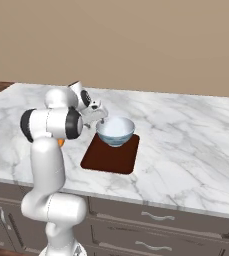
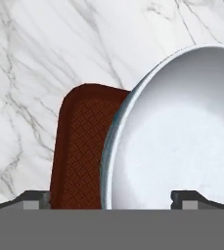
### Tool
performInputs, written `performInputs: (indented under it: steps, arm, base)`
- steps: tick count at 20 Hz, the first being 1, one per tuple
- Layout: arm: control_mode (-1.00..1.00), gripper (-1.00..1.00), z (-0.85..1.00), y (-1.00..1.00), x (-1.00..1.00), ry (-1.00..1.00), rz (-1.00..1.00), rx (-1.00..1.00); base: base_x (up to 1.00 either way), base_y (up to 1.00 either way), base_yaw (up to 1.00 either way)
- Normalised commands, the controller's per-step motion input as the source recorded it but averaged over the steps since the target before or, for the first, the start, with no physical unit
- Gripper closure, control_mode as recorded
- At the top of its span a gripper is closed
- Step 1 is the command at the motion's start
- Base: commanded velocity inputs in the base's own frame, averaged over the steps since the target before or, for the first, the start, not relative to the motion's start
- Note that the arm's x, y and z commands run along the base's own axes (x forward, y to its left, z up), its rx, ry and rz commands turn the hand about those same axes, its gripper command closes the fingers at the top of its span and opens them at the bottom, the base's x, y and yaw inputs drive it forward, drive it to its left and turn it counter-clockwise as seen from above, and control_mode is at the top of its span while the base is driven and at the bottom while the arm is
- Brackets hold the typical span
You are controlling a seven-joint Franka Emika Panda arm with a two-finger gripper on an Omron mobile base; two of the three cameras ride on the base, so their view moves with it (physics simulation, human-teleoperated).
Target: Place the two vegetables and bowl onto the tray for setting up a vegetable dip station.
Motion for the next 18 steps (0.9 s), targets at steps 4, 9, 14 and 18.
performInputs:
  steps: [4,9,14,18]
  arm:
    - [-1.00,-1.00,0.64,0.10,-0.27,0.00,-0.03,0.10]
    - [-1.00,-1.00,0.54,0.19,-0.41,0.00,0.00,0.10]
    - [-1.00,-1.00,0.22,0.24,-0.44,0.00,0.00,0.14]
    - [-1.00,-1.00,0.00,0.29,-0.47,0.01,-0.01,0.20]
  base:
    - [0.00,0.00,0.00]
    - [0.00,0.00,0.00]
    - [0.00,0.00,0.00]
    - [0.00,0.00,0.00]
